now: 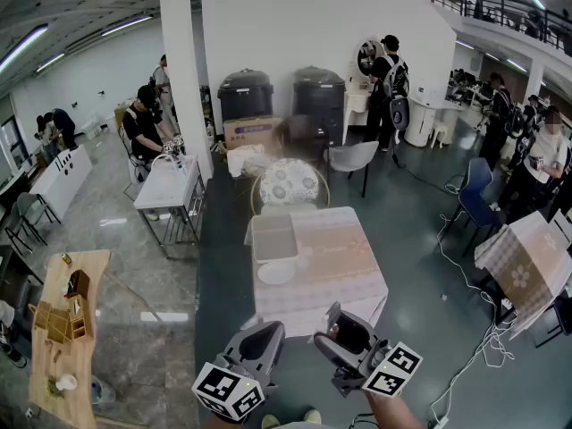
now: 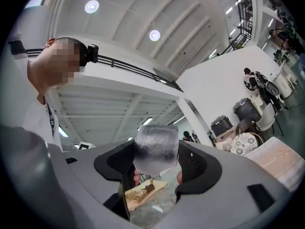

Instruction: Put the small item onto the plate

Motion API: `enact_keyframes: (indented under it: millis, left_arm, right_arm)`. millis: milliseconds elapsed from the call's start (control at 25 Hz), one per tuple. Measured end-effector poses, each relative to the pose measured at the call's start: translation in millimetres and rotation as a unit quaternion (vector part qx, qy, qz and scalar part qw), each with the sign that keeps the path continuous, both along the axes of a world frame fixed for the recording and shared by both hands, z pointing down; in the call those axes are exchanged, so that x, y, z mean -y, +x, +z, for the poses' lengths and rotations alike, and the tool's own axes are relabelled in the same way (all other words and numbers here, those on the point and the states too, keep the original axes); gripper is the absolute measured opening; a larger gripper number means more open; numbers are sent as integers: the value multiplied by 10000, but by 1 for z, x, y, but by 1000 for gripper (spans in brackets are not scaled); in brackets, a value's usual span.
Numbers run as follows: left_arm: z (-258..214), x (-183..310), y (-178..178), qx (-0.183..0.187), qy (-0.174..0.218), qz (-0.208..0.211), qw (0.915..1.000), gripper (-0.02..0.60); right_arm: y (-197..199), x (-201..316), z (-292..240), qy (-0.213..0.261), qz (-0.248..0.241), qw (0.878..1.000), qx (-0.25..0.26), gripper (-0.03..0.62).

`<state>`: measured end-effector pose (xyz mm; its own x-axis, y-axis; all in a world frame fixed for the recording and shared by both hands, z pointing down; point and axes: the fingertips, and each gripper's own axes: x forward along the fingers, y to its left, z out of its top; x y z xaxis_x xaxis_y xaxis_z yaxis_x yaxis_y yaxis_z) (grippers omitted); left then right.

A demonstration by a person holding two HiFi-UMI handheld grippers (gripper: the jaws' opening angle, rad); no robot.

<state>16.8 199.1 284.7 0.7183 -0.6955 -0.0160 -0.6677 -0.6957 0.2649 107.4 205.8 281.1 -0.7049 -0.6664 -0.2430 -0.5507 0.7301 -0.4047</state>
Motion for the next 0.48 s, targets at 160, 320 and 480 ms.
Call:
enact_keyframes:
  millis: [160,320,480]
  left_arm:
    - [-5,4,4,-11,61,-3,10000,6]
    - [-1,3,8,26,30,-8,10000,6]
    - [3,0,10,40,-25,-43,10000,6]
  right_arm:
    - [5,5,-5,64,6,10000,11,301]
    - [9,5,-1,29,9,10000,34,301]
    - [12,1,1,17,-38,10000,55,301]
